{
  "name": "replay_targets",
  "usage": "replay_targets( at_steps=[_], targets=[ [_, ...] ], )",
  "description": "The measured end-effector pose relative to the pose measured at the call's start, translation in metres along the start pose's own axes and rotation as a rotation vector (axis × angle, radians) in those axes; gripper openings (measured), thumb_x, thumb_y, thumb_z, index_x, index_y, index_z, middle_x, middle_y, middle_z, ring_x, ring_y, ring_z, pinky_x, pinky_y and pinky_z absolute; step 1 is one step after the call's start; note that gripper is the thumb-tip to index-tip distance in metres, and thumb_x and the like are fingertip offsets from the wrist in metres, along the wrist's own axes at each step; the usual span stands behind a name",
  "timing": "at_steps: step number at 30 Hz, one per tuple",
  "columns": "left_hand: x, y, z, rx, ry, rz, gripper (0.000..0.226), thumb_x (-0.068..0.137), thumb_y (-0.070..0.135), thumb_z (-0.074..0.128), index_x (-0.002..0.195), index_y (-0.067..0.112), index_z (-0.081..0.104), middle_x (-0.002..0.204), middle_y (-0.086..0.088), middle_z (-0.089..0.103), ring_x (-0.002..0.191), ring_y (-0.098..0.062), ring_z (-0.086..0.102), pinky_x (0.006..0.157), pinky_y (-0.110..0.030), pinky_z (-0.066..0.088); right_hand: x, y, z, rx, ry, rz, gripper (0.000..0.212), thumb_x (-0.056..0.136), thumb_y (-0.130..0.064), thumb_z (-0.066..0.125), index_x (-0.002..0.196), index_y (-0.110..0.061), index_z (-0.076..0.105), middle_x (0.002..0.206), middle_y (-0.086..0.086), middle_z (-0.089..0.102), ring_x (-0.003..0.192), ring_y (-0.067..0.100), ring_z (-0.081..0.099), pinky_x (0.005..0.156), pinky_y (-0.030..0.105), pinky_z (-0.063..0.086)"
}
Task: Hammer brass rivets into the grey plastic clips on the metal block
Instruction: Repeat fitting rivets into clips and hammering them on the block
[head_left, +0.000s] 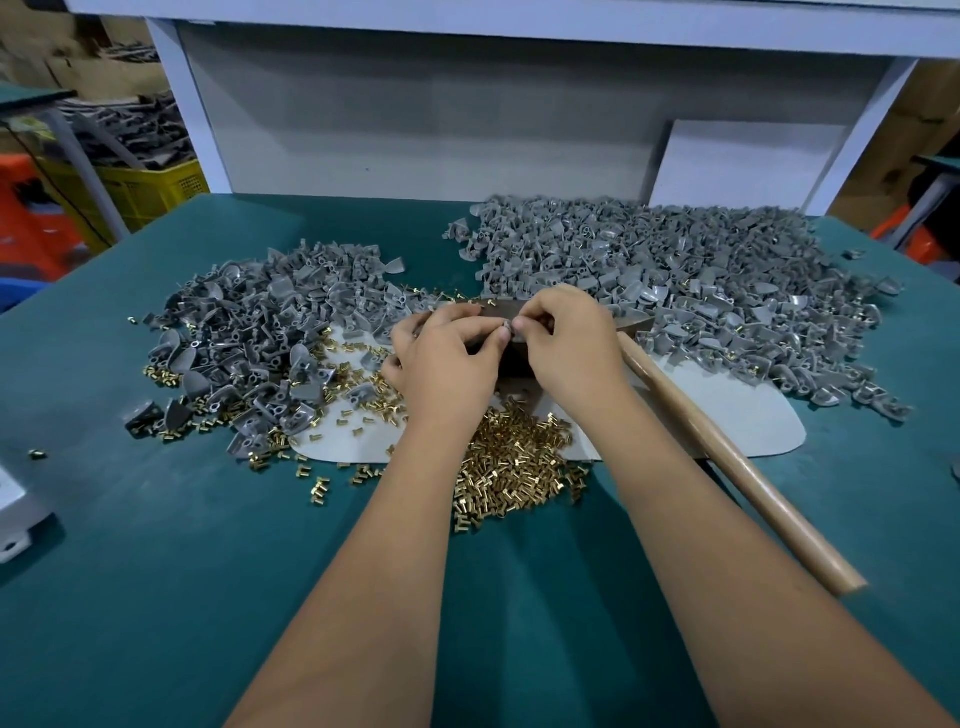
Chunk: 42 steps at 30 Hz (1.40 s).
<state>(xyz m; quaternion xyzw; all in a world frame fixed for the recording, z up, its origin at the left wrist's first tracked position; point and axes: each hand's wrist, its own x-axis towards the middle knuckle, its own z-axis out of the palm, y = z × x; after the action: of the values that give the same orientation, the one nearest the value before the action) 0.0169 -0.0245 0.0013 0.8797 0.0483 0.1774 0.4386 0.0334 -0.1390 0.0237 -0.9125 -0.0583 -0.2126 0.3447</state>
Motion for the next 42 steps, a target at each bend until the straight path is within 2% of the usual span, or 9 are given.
replay_targets(
  at_steps=[8,15,23,28,30,32,34,37,42],
  targets=[
    [0.0,0.0,0.002,-0.013,0.011,-0.008,0.012,0.092,0.047,0.063,0.096,0.045,0.074,0.128,0.026,0.057,0.131,-0.013,0.022,0.086,-0.029,0.008,0.005,-0.002,0.004,-0.103,0.006,0.023,0.015,0.09,-0.019,0.06,0.075,-0.018,0.063,0.087,-0.001,0.06,0.088,0.02,0.053,0.07,0.029,0.036],
    [0.001,0.001,0.003,0.019,0.022,-0.025,0.012,0.091,0.049,0.062,0.095,0.048,0.073,0.128,0.028,0.056,0.133,-0.014,0.022,0.086,-0.031,0.007,-0.008,0.001,0.013,-0.068,0.165,-0.051,0.014,0.087,-0.011,0.061,0.073,-0.009,0.063,0.083,0.0,0.058,0.081,0.013,0.044,0.062,0.023,0.022],
    [0.001,-0.002,0.002,0.02,0.026,-0.022,0.012,0.091,0.051,0.061,0.094,0.049,0.073,0.127,0.029,0.057,0.132,-0.014,0.023,0.096,-0.039,0.013,-0.015,0.002,0.011,0.031,0.167,-0.053,0.011,0.087,-0.009,0.062,0.076,-0.01,0.065,0.081,-0.003,0.057,0.084,0.014,0.049,0.065,0.021,0.025],
    [0.001,-0.001,0.002,-0.018,0.009,-0.02,0.011,0.091,0.051,0.061,0.086,0.048,0.071,0.129,0.028,0.055,0.132,-0.016,0.023,0.089,-0.035,0.01,-0.02,0.007,-0.005,0.091,0.114,-0.017,0.02,0.095,-0.016,0.054,0.107,-0.016,0.07,0.1,-0.005,0.063,0.095,0.008,0.053,0.081,0.02,0.039],
    [0.001,0.0,0.002,-0.044,-0.001,-0.03,0.011,0.091,0.05,0.061,0.081,0.049,0.067,0.129,0.028,0.054,0.133,-0.015,0.022,0.089,-0.034,0.009,-0.019,0.013,-0.02,-0.003,0.23,0.068,0.025,0.097,-0.018,0.05,0.116,-0.018,0.066,0.108,-0.004,0.064,0.103,0.012,0.055,0.087,0.027,0.045],
    [0.001,0.0,0.002,-0.05,-0.007,-0.033,0.012,0.091,0.049,0.061,0.08,0.048,0.065,0.129,0.028,0.054,0.133,-0.015,0.022,0.089,-0.034,0.01,-0.02,0.029,-0.039,-0.245,0.32,0.163,0.026,0.097,-0.021,0.048,0.114,-0.014,0.065,0.109,0.004,0.064,0.104,0.023,0.057,0.08,0.033,0.047],
    [0.0,0.001,0.002,-0.045,-0.007,-0.033,0.012,0.091,0.049,0.061,0.08,0.048,0.065,0.13,0.028,0.053,0.133,-0.015,0.022,0.089,-0.034,0.009,-0.025,0.044,-0.054,-0.512,0.21,0.26,0.031,0.097,-0.031,0.046,0.104,-0.007,0.065,0.105,0.015,0.062,0.1,0.035,0.055,0.073,0.035,0.042],
    [0.0,0.002,0.002,-0.028,-0.008,-0.029,0.01,0.09,0.05,0.062,0.081,0.047,0.064,0.131,0.027,0.053,0.134,-0.015,0.02,0.088,-0.032,0.008,-0.03,0.049,-0.057,-0.639,-0.062,0.369,0.043,0.098,-0.045,0.041,0.091,-0.008,0.063,0.099,0.017,0.062,0.092,0.035,0.056,0.068,0.035,0.039],
    [-0.001,0.0,0.003,-0.004,0.017,0.01,0.007,0.089,0.049,0.063,0.083,0.046,0.067,0.129,0.025,0.055,0.132,-0.015,0.022,0.09,-0.034,0.009,-0.024,0.042,-0.058,-0.535,-0.086,0.384,0.021,0.098,-0.028,0.048,0.088,-0.009,0.049,0.09,0.013,0.06,0.077,0.031,0.048,0.063,0.033,0.035]
  ],
)
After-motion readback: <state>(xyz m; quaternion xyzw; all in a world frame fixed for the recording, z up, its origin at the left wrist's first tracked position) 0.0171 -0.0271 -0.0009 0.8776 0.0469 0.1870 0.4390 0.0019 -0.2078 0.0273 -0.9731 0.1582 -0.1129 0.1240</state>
